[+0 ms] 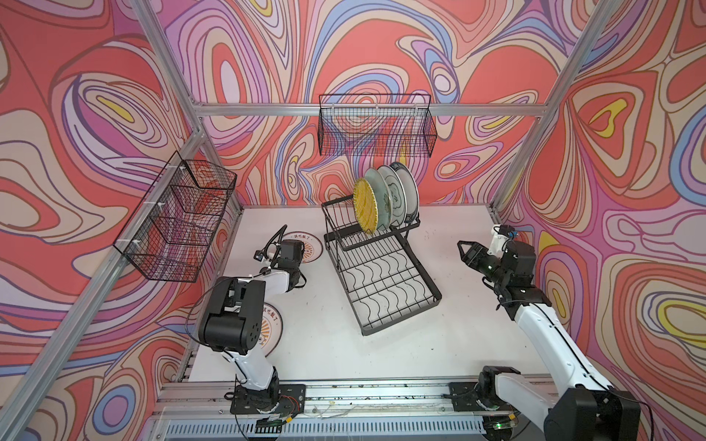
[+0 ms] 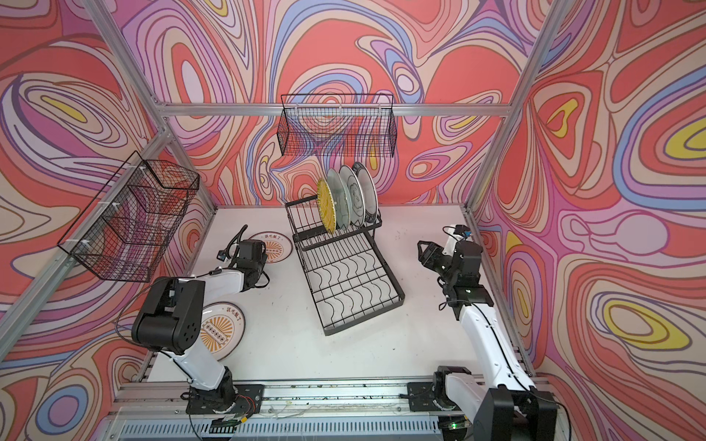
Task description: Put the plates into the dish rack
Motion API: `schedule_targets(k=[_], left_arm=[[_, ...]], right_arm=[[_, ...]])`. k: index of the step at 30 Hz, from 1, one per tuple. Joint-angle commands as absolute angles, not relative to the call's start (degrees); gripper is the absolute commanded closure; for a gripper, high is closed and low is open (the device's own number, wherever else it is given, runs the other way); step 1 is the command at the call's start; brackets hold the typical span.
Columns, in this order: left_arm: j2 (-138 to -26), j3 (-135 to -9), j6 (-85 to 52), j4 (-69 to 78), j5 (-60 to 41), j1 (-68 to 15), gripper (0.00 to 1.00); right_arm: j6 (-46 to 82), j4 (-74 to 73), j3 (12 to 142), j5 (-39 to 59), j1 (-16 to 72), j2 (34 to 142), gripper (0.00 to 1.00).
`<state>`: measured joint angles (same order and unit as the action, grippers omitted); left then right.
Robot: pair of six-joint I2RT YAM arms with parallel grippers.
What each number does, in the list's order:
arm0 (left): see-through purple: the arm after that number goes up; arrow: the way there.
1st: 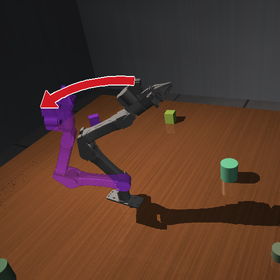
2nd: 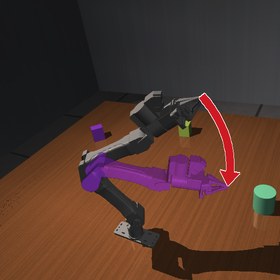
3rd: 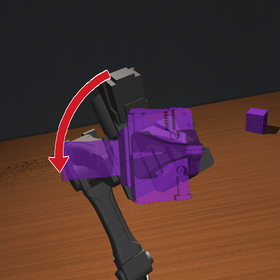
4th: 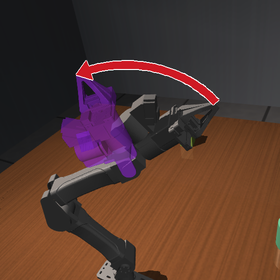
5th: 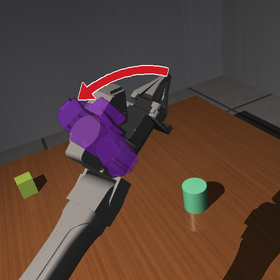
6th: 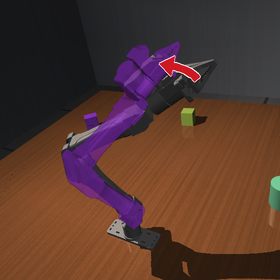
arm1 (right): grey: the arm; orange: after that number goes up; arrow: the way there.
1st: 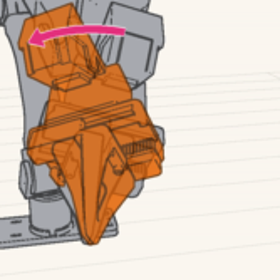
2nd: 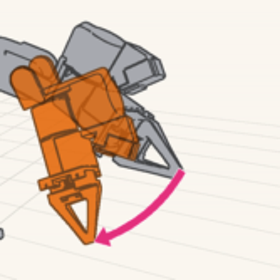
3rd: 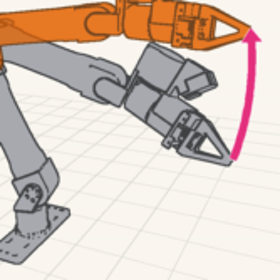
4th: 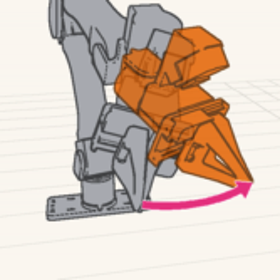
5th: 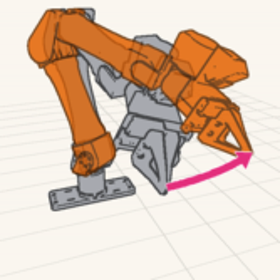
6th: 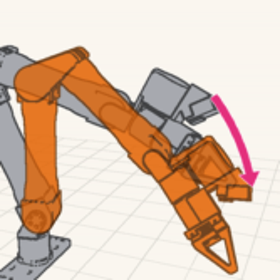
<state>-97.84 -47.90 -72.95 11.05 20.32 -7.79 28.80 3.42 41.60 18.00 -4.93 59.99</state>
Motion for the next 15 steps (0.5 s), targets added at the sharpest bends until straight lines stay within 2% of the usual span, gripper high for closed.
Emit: schedule_targets(k=[1,15], left_arm=[[-96.33,-46.81,-68.45,0.93,23.77,-7.73,1.0],[-88.28,-46.64,-59.72,-7.1,25.96,-7.82,1.0]], right_arm=[[28.74,3.08,41.45,18.61,-5.36,59.41,0.42],[29.15,2.55,41.52,19.61,-5.36,59.62,0.43]])
